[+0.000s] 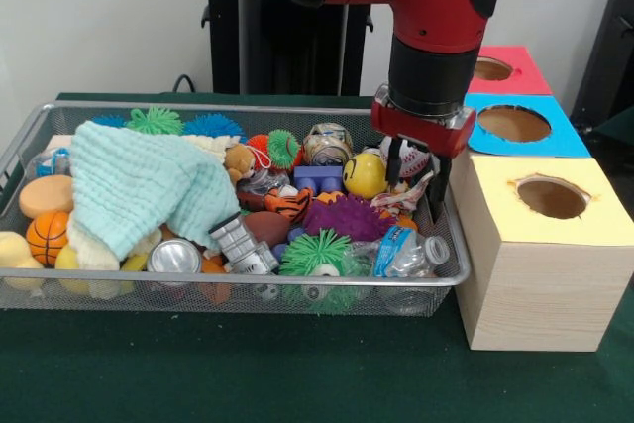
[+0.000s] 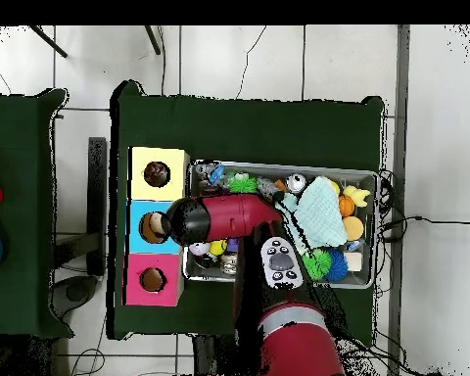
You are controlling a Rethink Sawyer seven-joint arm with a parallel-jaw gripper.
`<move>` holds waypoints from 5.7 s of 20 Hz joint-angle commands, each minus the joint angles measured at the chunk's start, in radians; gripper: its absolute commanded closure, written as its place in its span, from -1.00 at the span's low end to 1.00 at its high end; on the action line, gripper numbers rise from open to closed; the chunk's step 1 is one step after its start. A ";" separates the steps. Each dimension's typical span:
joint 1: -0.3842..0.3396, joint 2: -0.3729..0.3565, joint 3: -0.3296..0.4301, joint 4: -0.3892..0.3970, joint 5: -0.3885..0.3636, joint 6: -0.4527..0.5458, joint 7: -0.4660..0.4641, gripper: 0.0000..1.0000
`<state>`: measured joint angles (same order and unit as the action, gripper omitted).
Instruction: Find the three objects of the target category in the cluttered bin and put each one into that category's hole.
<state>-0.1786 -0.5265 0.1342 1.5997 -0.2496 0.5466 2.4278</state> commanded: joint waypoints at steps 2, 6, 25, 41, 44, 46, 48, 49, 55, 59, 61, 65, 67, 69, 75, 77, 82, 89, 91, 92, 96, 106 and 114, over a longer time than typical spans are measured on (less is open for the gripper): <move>-0.030 -0.022 0.090 0.142 -0.098 -0.004 -0.148 -1.00; -0.024 -0.025 0.086 0.148 -0.112 -0.007 -0.134 -1.00; -0.015 0.057 0.070 0.059 -0.177 -0.045 -0.082 -1.00; 0.005 0.076 0.085 0.010 -0.130 -0.029 -0.047 -1.00; 0.002 0.078 0.092 0.011 -0.126 -0.033 -0.047 -1.00; 0.001 0.071 0.095 0.016 -0.122 -0.031 -0.047 -1.00; 0.001 0.068 0.097 0.016 -0.119 -0.026 -0.048 -1.00; 0.001 0.069 0.098 0.015 -0.118 -0.025 -0.047 -1.00; 0.014 0.056 0.095 0.017 -0.108 -0.016 -0.032 -1.00; 0.028 0.054 0.086 0.014 -0.098 -0.019 -0.005 -1.00; 0.078 0.045 0.027 0.005 -0.087 -0.046 0.093 -1.00; 0.232 0.075 -0.158 -0.023 0.000 -0.148 0.401 -1.00; 0.284 0.109 -0.226 -0.035 0.075 -0.199 0.505 -1.00; 0.322 0.134 -0.279 -0.044 0.145 -0.214 0.552 -1.00; 0.362 0.146 -0.337 -0.029 0.244 -0.232 0.534 -1.00; 0.362 0.144 -0.339 -0.021 0.265 -0.240 0.522 -1.00; 0.367 0.133 -0.351 -0.009 0.282 -0.244 0.495 -1.00; 0.334 0.119 -0.318 0.016 0.311 -0.278 0.444 -1.00; 0.321 0.110 -0.307 0.026 0.317 -0.284 0.432 -1.00; 0.316 0.105 -0.303 0.031 0.321 -0.286 0.428 -1.00; 0.290 0.078 -0.288 0.043 0.335 -0.265 0.399 -1.00; 0.237 0.051 -0.250 0.071 0.363 -0.278 0.368 -1.00; 0.182 0.051 -0.218 0.058 0.325 -0.234 0.280 -1.00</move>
<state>0.0583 -0.4800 -0.2147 1.6411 0.0693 0.3257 2.6920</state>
